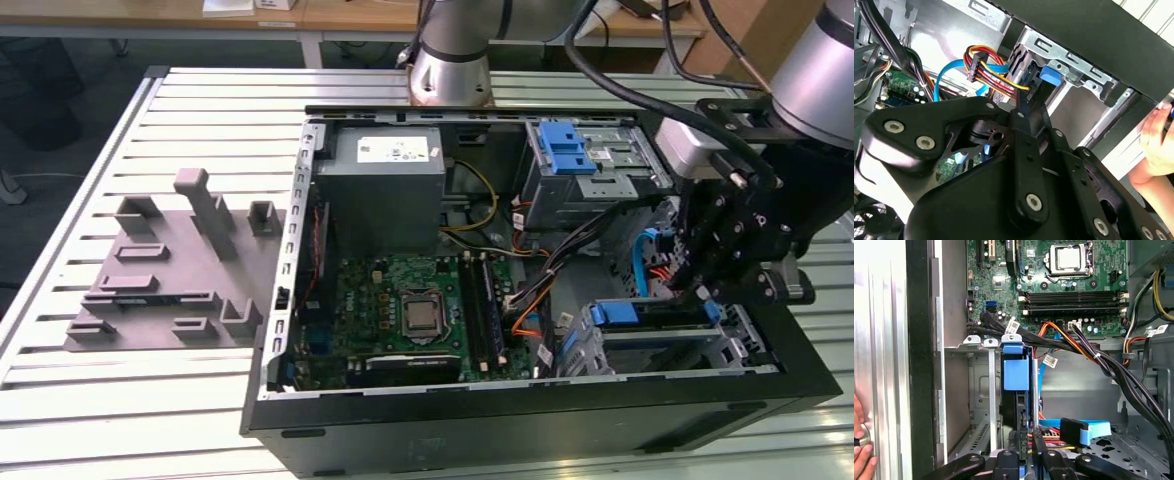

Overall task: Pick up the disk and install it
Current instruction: 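Insert the first disk wire, then insert the second disk wire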

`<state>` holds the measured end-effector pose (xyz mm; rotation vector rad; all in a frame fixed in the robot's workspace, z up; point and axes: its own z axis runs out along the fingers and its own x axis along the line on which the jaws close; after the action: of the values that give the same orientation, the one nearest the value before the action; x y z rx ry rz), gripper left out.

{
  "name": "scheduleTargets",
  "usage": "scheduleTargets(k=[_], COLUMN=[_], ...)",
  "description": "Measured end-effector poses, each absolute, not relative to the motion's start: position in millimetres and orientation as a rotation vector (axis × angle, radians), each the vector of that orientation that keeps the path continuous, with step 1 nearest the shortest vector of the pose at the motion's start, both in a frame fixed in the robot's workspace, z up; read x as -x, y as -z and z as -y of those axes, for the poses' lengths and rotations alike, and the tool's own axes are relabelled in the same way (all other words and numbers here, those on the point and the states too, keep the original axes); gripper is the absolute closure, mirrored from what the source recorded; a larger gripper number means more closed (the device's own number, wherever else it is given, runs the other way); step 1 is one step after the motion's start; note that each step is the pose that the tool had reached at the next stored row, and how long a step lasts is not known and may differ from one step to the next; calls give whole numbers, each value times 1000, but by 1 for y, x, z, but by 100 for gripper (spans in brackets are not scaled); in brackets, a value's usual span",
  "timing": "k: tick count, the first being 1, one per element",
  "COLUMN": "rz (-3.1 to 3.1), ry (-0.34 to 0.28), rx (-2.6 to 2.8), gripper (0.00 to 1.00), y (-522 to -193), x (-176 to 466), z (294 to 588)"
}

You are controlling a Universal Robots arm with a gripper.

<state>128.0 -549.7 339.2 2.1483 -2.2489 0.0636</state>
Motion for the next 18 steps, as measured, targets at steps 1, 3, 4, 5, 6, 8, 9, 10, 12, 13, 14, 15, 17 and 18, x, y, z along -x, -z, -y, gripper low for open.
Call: scheduleTargets(k=[1, 3, 4, 5, 6, 8, 9, 10, 12, 13, 14, 15, 17, 18], rz=[2249, 2249, 2249, 2249, 2249, 2249, 2249, 2249, 2249, 2248, 2248, 2248, 2248, 2248], ry=[-63, -63, -63, -63, -64, -63, -63, -63, -63, -63, -63, -63, -63, -63], rx=[-2148, -2148, -2148, -2148, -2148, -2148, -2148, -2148, -2148, -2148, -2148, -2148, -2148, -2148], gripper=[76, 83, 89, 89, 89, 89, 89, 89, 89, 89, 89, 89, 89, 89], y=[-339, -339, -339, -339, -339, -339, -339, -339, -339, -339, -339, -339, -339, -339], x=[-128, -128, -128, -128, -128, -128, -128, -128, -128, -128, -128, -128, -128, -128], z=[550, 550, 550, 550, 550, 550, 550, 550, 550, 550, 550, 550, 550, 550])
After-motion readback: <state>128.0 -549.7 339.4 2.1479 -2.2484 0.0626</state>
